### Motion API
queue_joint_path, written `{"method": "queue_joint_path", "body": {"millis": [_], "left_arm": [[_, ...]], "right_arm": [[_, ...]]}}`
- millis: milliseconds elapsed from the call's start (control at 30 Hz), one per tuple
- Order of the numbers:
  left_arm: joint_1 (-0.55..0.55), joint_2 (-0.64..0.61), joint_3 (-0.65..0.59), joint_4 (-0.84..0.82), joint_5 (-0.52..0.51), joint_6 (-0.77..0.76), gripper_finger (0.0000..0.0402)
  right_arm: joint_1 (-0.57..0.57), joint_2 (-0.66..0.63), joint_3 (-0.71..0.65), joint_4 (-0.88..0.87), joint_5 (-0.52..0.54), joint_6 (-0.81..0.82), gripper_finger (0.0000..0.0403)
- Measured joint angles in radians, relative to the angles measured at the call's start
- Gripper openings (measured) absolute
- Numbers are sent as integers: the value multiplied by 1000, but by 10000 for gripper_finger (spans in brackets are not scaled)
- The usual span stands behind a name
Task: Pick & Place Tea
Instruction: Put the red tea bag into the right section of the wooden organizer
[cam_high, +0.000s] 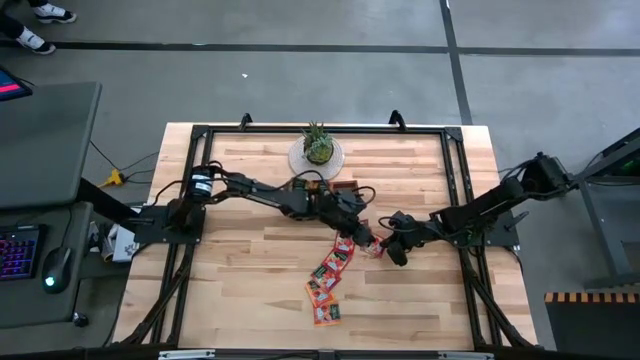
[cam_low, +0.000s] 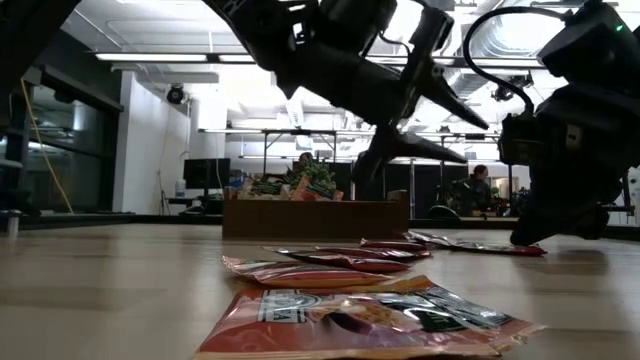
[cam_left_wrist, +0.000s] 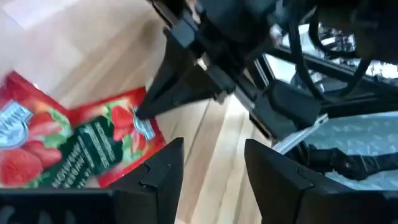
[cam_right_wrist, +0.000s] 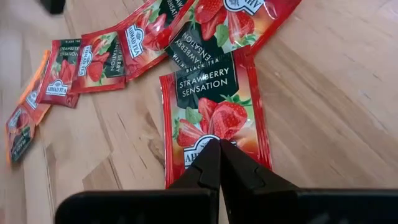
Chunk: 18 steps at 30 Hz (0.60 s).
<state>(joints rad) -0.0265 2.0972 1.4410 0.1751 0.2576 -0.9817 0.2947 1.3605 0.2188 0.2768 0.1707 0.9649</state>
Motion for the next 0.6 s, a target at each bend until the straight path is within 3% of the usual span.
{"method": "queue_joint_path", "body": {"millis": [600], "left_arm": [[-47, 63, 0, -51, -21, -85, 168]], "right_arm": [[0, 3, -5, 22, 4, 7, 0]]}}
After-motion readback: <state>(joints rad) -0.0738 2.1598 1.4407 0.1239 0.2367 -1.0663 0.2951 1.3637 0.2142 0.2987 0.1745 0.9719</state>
